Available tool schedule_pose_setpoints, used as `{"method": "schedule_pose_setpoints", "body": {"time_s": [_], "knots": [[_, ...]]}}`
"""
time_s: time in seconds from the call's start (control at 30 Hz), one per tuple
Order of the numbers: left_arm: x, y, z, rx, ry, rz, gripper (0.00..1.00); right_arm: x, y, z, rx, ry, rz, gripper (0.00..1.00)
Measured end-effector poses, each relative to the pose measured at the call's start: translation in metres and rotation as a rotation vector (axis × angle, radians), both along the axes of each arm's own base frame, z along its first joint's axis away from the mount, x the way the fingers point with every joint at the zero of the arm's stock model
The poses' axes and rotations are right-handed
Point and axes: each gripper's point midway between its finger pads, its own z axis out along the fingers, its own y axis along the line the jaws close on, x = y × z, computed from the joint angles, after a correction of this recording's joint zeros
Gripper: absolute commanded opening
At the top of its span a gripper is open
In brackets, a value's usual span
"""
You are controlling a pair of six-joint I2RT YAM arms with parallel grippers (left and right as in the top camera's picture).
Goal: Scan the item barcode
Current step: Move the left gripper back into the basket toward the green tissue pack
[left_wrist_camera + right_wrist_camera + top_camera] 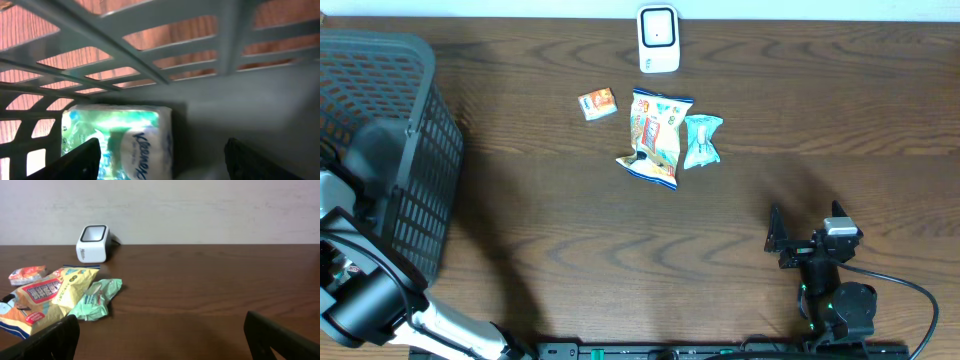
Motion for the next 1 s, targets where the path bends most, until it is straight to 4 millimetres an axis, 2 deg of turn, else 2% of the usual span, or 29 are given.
{"method": "schedule_pose_setpoints", "body": {"time_s": [0.03,0.1,0.23,0.3,0.33,0.63,0.7,0.77,0.83,0.93,1.0], "knots": [[-0.002,0.001,-0.002,-0.003,0.002,0.005,0.77,0.000,0.000,0.000,0.000,0.000,0.000,0.99],[-0.006,0.003,-0.005,-0.009,0.008,0.017,0.68,0.000,0.000,0.000,0.000,0.000,0.000,0.99],[-0.012,0.005,-0.007,-0.013,0.014,0.035,0.36,0.000,0.000,0.000,0.000,0.000,0.000,0.99],[-0.015,0.006,-0.008,-0.015,0.020,0.043,0.14,0.000,0.000,0.000,0.000,0.000,0.000,0.99],[-0.016,0.006,-0.008,-0.017,0.022,0.045,0.08,0.000,0.000,0.000,0.000,0.000,0.000,0.99],[-0.028,-0.002,-0.005,-0.044,0.073,0.045,0.07,0.000,0.000,0.000,0.000,0.000,0.000,0.99],[-0.028,-0.005,0.004,-0.039,0.062,0.042,0.07,0.000,0.000,0.000,0.000,0.000,0.000,0.99],[-0.025,-0.006,0.024,-0.005,0.022,0.036,0.07,0.000,0.000,0.000,0.000,0.000,0.000,0.99],[-0.016,-0.006,0.057,0.063,-0.054,0.020,0.08,0.000,0.000,0.000,0.000,0.000,0.000,0.99],[0.006,-0.013,0.123,0.198,-0.223,-0.030,0.07,0.000,0.000,0.000,0.000,0.000,0.000,0.99],[0.021,-0.024,0.171,0.283,-0.356,-0.081,0.08,0.000,0.000,0.000,0.000,0.000,0.000,0.99]]}}
